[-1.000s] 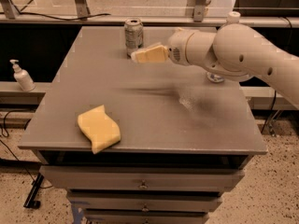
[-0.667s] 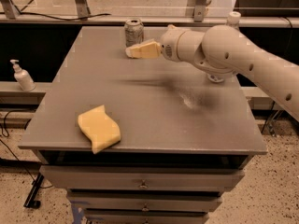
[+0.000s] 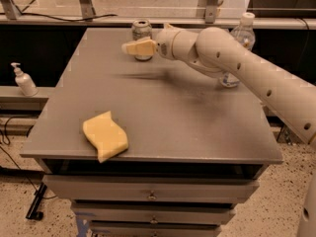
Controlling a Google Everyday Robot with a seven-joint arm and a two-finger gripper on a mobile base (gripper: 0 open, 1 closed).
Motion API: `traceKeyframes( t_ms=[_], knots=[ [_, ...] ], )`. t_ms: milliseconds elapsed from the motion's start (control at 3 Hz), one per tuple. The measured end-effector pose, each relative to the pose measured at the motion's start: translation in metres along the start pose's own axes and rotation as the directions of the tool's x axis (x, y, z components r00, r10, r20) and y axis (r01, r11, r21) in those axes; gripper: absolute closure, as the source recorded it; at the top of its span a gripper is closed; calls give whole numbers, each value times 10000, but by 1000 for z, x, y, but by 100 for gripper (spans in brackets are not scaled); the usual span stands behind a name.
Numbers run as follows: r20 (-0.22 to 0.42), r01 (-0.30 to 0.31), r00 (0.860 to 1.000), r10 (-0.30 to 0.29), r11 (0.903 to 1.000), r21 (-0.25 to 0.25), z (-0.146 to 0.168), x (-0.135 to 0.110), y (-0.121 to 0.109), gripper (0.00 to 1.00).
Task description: Knock 7up can over
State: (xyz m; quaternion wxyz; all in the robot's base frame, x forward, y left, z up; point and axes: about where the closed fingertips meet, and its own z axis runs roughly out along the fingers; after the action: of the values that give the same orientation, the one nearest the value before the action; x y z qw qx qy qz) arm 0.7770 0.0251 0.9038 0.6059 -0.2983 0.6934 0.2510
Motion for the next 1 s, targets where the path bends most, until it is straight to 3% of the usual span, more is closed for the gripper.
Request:
traceKeyframes(
  t_ms=[333, 667, 1000],
  knots=[
    [94, -160, 9998, 162, 9995, -279, 27, 2, 0, 0],
    [24, -340, 9994, 341, 9983, -474, 43, 10, 4, 18],
    [-97, -513, 9987, 509, 9977, -448, 40, 20, 5, 42]
  ],
)
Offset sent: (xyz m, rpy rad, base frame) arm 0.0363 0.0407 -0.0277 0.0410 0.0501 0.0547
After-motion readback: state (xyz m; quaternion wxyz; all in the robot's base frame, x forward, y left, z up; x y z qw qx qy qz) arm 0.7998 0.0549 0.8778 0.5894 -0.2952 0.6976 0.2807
